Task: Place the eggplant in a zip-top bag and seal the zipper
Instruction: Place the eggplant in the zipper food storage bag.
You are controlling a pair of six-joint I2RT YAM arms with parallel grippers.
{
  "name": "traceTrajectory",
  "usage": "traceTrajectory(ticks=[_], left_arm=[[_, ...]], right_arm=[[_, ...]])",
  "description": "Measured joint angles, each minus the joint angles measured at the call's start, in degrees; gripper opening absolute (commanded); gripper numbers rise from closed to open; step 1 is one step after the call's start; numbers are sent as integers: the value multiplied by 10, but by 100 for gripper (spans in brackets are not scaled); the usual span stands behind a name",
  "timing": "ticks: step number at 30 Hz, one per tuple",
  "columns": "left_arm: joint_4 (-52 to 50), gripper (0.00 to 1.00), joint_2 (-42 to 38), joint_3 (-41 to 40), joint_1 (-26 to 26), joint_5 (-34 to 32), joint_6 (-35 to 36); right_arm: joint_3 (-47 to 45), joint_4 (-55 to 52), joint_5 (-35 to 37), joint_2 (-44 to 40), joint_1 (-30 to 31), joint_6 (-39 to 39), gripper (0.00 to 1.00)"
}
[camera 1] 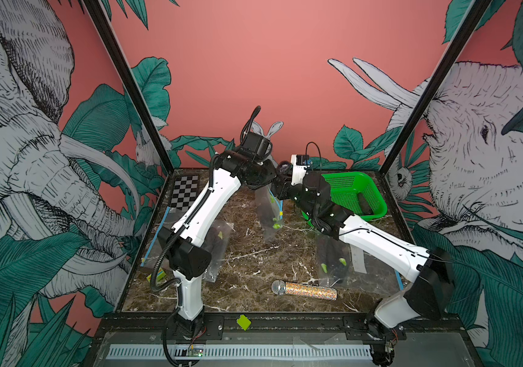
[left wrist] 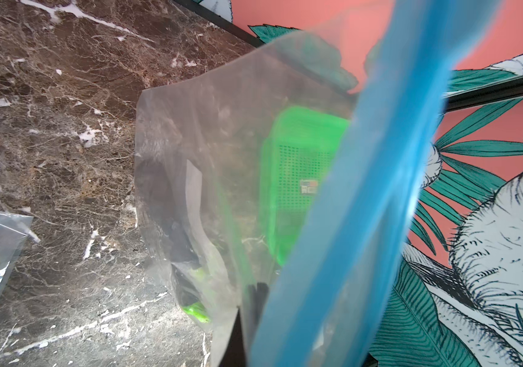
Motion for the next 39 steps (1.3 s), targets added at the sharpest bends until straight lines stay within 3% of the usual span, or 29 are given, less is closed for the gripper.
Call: traceTrajectory(ticks=[9, 18, 26, 30, 35, 39], left_arm=[[0, 0, -5, 1, 2, 2, 0], [-1, 0, -5, 2, 3, 4, 0], [0, 0, -5, 2, 4, 7, 2], [1, 0, -5, 2, 6, 9, 2], [1, 0, -5, 2, 7, 15, 2], [1, 0, -5, 2, 7, 15, 2]], right_arm=[[22, -90, 5, 9, 0, -89, 14], [40, -156, -41, -10, -5, -123, 43], [40, -210, -105, -56, -49, -118, 54], [40, -221, -160, -75, -82, -108, 54], [53, -224, -216, -69, -91, -94, 41], [67, -214, -248, -59, -90, -76, 40]])
